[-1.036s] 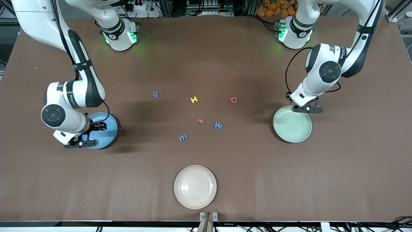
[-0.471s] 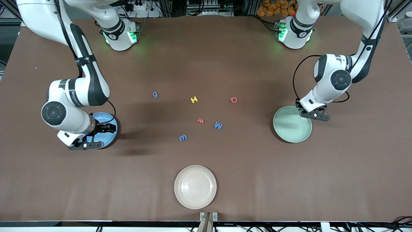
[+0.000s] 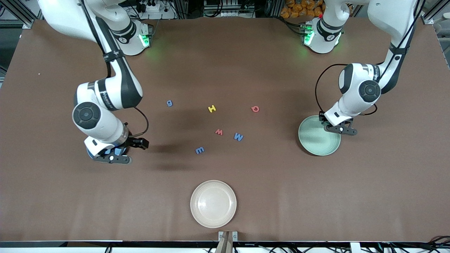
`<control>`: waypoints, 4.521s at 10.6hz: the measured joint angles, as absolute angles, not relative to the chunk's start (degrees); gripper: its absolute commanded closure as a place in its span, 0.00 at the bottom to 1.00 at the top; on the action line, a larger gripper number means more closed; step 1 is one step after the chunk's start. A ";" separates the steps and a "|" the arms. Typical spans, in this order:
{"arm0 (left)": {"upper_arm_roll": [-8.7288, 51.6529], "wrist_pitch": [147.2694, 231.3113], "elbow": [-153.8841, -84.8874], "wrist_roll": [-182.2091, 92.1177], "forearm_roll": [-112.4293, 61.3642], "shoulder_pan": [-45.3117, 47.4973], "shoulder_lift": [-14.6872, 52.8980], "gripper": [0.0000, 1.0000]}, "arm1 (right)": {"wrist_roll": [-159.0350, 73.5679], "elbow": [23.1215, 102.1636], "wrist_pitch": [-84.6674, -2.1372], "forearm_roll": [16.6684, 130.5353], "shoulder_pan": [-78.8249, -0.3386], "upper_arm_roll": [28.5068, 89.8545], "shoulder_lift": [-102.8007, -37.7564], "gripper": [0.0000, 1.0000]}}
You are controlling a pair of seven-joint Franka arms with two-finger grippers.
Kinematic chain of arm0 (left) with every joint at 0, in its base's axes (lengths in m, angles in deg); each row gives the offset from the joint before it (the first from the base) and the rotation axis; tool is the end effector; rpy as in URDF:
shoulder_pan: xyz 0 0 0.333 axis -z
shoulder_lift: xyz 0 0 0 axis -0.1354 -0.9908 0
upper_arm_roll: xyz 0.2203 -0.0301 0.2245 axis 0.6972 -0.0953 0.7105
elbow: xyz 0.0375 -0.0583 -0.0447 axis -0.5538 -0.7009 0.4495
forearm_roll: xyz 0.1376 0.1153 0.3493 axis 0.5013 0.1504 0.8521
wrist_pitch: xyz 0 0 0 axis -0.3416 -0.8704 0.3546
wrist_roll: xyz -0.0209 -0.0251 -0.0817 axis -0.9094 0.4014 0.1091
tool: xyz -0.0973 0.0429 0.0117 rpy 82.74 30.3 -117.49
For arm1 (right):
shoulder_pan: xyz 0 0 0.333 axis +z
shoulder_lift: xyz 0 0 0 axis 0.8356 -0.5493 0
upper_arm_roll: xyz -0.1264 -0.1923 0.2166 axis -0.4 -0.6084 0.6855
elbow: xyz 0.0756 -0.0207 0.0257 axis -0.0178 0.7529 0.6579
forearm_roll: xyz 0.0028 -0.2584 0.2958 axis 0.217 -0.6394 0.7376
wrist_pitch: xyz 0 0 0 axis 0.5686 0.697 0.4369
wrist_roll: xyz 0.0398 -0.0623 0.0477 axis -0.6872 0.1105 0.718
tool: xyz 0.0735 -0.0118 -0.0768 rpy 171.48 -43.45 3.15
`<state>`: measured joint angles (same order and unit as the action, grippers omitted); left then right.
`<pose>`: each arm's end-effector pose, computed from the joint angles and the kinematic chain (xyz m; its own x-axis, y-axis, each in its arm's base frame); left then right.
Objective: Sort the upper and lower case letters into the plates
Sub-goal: 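Release the teal letter in the green plate while the right drops h, then move the left gripper to the pink Q while the right reaches blue w, then grasp the pink Q with the left gripper while the right grasps w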
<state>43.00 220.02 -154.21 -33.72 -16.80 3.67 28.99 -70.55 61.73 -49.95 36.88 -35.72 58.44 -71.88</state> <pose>0.5064 -0.0717 0.2126 0.9738 -0.2230 -0.0435 -0.2236 -0.9746 -0.0097 0.6381 0.1756 0.3369 0.9913 -0.1316 0.0011 -0.1315 -0.9903 0.0460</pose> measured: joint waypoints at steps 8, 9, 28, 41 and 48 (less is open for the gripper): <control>42.90 222.84 -152.90 -33.80 -17.75 3.70 26.27 0.04 | -86.06 53.37 -49.86 38.71 -32.30 58.50 -77.36 0.00; 42.76 222.84 -152.77 -34.01 -18.69 3.81 26.39 0.04 | -89.19 52.86 -49.99 38.71 -32.28 58.50 -79.13 0.00; 21.81 218.84 -143.28 -127.42 -7.02 15.11 21.84 0.06 | -125.65 41.16 -56.69 48.17 -20.57 57.90 -98.47 0.00; 21.79 228.31 -147.66 -136.94 -1.99 16.37 18.30 0.05 | -127.93 40.71 -55.92 48.17 -18.51 56.24 -99.27 0.00; 21.62 228.70 -147.83 -137.74 -1.98 16.74 17.08 0.37 | -129.33 40.70 -55.58 48.17 -18.51 55.36 -99.25 0.00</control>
